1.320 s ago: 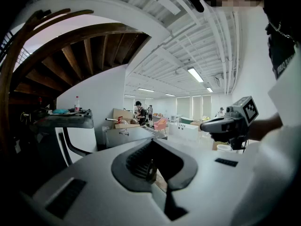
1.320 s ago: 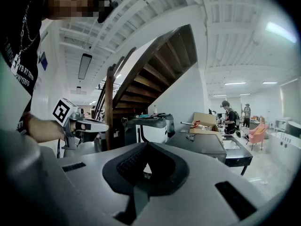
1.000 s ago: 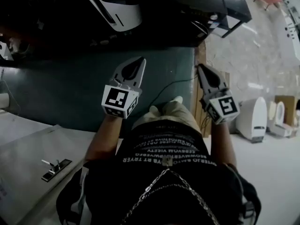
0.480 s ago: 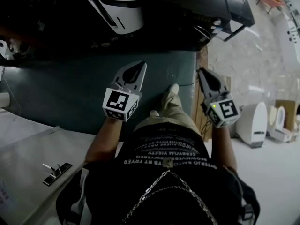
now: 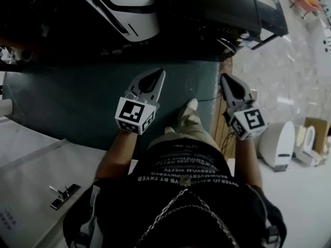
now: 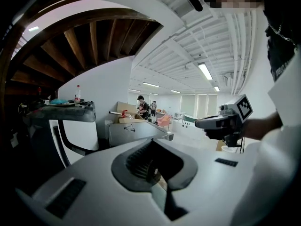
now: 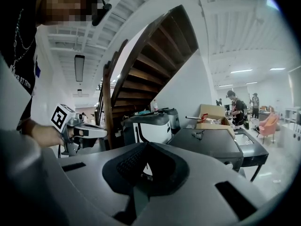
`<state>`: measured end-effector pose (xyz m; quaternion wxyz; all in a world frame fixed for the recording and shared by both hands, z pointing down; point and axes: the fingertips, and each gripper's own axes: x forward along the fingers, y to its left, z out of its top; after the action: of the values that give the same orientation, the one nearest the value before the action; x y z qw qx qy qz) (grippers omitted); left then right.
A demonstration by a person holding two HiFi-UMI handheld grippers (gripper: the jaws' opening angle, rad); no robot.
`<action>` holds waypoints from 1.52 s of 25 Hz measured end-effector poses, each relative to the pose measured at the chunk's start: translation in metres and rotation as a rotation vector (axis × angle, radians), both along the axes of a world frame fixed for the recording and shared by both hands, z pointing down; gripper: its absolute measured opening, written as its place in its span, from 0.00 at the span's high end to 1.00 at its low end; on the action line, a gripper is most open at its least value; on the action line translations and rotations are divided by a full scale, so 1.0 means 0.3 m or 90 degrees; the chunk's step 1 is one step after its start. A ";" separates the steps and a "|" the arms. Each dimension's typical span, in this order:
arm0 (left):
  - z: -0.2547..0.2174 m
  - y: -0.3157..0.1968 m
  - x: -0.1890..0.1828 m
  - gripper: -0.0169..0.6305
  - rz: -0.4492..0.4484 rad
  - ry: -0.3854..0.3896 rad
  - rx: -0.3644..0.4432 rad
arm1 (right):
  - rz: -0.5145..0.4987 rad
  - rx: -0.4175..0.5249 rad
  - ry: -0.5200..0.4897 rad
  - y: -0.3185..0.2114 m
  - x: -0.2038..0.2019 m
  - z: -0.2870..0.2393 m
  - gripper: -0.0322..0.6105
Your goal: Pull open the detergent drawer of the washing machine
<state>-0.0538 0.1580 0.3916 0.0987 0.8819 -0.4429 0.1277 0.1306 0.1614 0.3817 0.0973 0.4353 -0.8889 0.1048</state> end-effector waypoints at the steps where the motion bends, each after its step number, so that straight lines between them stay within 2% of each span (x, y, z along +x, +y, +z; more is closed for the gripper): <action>1: 0.013 -0.025 0.000 0.97 -0.002 0.001 -0.006 | -0.003 -0.002 0.004 -0.028 -0.002 0.005 0.95; 10: 0.004 -0.196 0.005 0.97 -0.023 -0.013 -0.010 | -0.025 -0.007 0.004 -0.215 0.004 0.012 0.95; 13: -0.017 -0.252 0.019 0.97 -0.032 -0.011 -0.010 | -0.039 -0.006 -0.014 -0.261 0.008 -0.013 0.95; 25: -0.095 -0.455 0.149 0.97 -0.052 -0.002 0.012 | -0.072 0.005 -0.022 -0.486 0.130 -0.069 0.95; 29: -0.102 -0.490 0.161 0.97 -0.068 -0.004 0.010 | -0.077 0.002 -0.013 -0.553 0.173 -0.033 0.95; 32: -0.086 -0.497 0.155 0.97 -0.072 -0.013 0.000 | -0.083 -0.008 -0.035 -0.568 0.159 -0.039 0.95; 38: -0.070 -0.517 0.139 0.97 -0.082 -0.021 -0.006 | -0.093 -0.029 -0.038 -0.585 0.136 0.005 0.95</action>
<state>-0.0121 0.0028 0.3707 0.1033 0.8491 -0.4994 0.1379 0.1715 -0.0140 0.3832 0.0884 0.3636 -0.9181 0.1308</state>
